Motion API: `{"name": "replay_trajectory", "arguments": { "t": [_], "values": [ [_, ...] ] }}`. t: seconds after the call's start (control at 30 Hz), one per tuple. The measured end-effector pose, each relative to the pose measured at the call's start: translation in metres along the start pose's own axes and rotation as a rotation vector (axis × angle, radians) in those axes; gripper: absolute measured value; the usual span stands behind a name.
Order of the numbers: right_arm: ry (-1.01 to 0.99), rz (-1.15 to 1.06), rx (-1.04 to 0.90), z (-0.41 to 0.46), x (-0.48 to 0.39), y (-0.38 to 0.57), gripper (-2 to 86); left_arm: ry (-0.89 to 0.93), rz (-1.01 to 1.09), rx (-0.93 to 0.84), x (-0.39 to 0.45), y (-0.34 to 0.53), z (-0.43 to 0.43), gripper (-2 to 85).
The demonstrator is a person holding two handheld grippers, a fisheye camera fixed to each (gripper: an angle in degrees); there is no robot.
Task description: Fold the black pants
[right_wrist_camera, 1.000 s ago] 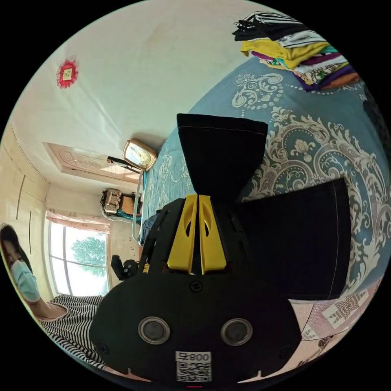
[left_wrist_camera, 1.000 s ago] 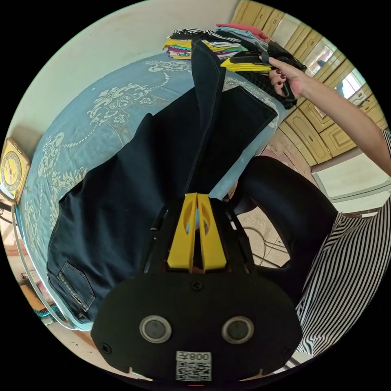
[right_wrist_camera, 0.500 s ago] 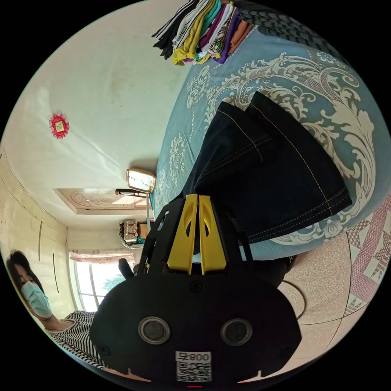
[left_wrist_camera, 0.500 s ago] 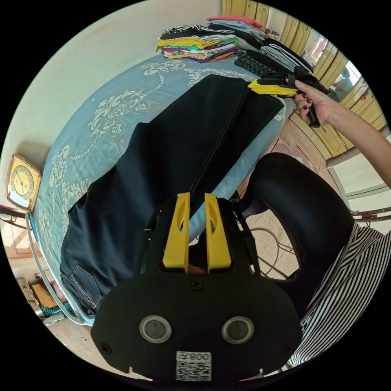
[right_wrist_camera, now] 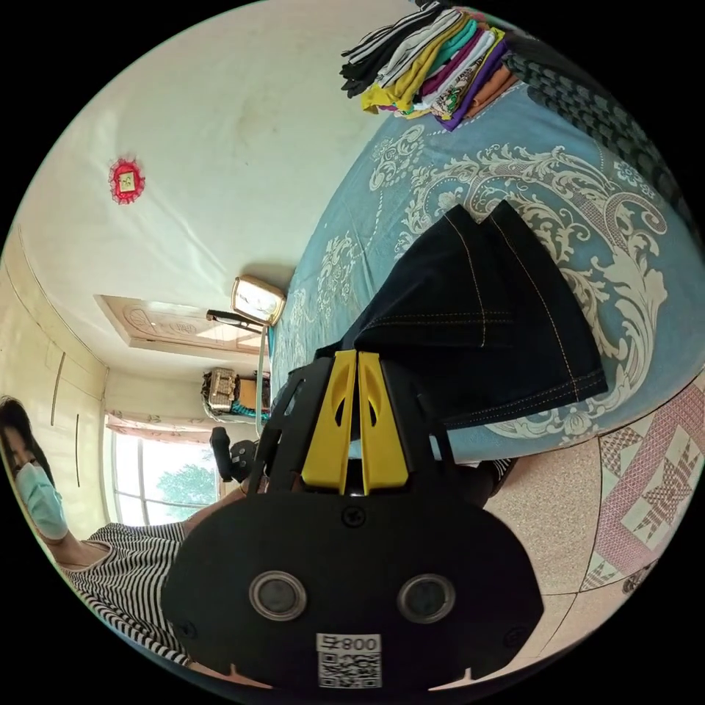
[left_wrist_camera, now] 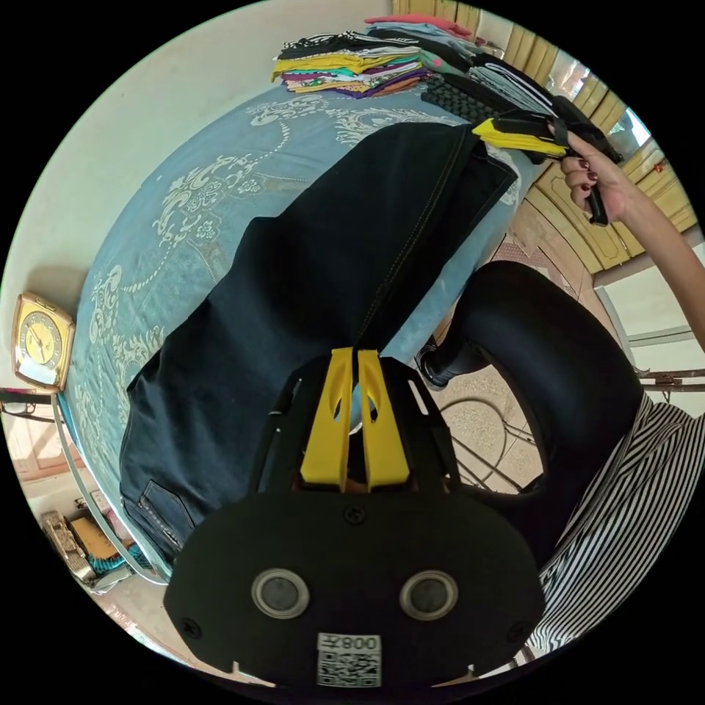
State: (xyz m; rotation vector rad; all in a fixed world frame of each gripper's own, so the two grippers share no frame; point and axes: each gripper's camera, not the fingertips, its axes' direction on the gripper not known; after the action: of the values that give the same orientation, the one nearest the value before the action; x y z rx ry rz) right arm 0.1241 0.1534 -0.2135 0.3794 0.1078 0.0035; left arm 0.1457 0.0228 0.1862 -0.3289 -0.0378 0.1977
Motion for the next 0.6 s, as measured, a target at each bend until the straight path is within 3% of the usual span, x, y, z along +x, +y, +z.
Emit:
{"name": "replay_trajectory", "arguments": {
  "t": [0.5,0.6],
  "values": [
    [0.123,0.202,-0.047,0.012,0.096,0.068,0.2,-0.01,-0.012,-0.096,-0.006,-0.067,0.004,2.0],
    [0.075,0.27,-0.024,0.014,0.118,0.08,0.4,-0.018,0.007,-0.102,-0.008,-0.079,0.002,2.5]
  ]
}}
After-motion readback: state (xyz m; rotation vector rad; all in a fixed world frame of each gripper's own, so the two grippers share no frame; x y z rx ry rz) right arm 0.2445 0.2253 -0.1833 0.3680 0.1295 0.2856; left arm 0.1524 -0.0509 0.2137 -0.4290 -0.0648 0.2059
